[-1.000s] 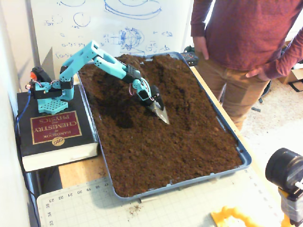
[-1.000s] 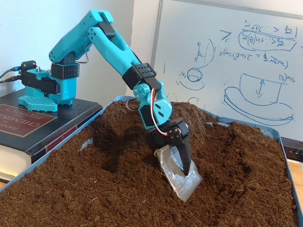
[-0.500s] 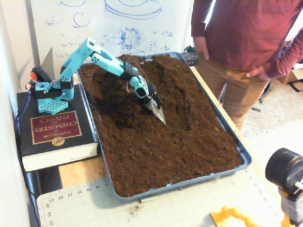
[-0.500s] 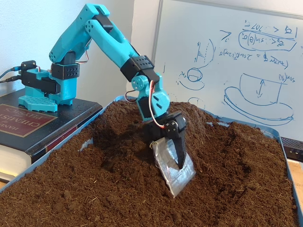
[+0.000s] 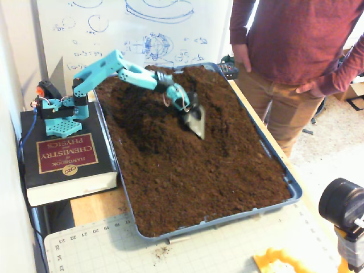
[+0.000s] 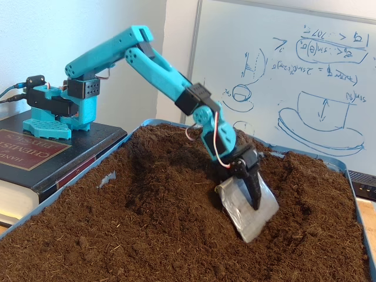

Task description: Build a berm.

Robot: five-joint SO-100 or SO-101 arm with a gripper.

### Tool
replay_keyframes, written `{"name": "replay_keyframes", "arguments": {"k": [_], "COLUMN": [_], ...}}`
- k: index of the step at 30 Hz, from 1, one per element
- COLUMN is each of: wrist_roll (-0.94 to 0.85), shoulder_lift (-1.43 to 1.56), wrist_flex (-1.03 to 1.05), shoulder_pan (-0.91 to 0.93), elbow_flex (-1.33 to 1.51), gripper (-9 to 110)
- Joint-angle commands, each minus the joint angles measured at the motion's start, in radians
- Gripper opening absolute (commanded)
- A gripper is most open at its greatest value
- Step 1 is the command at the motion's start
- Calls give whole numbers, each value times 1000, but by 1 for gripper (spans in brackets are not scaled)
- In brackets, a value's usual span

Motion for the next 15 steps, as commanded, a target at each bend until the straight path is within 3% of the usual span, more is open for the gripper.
{"name": "replay_keyframes", "arguments": {"k": [1, 9, 15], "wrist_roll": [-41, -175, -172], "shoulder_lift": [12, 126, 281], "wrist_flex": [3, 3, 3], "shoulder_pan": [-41, -35, -38], "elbow_flex": [-66, 143, 336], "gripper": [0, 0, 0]}}
